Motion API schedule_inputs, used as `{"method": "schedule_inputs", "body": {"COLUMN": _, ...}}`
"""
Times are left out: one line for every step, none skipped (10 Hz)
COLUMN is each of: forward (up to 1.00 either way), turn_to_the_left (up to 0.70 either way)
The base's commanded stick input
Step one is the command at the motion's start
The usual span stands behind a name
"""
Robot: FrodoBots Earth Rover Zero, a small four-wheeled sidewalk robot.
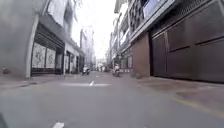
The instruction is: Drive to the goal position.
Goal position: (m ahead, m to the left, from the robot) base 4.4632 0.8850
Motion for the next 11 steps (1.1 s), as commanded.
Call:
{"method": "schedule_inputs", "body": {"forward": 1.00, "turn_to_the_left": 0.00}}
{"method": "schedule_inputs", "body": {"forward": 1.00, "turn_to_the_left": 0.00}}
{"method": "schedule_inputs", "body": {"forward": 0.40, "turn_to_the_left": 0.00}}
{"method": "schedule_inputs", "body": {"forward": 0.00, "turn_to_the_left": 0.00}}
{"method": "schedule_inputs", "body": {"forward": 0.00, "turn_to_the_left": 0.00}}
{"method": "schedule_inputs", "body": {"forward": 0.00, "turn_to_the_left": 0.00}}
{"method": "schedule_inputs", "body": {"forward": 0.00, "turn_to_the_left": 0.00}}
{"method": "schedule_inputs", "body": {"forward": 0.00, "turn_to_the_left": 0.00}}
{"method": "schedule_inputs", "body": {"forward": 0.00, "turn_to_the_left": 0.00}}
{"method": "schedule_inputs", "body": {"forward": 0.00, "turn_to_the_left": 0.00}}
{"method": "schedule_inputs", "body": {"forward": 0.00, "turn_to_the_left": 0.00}}
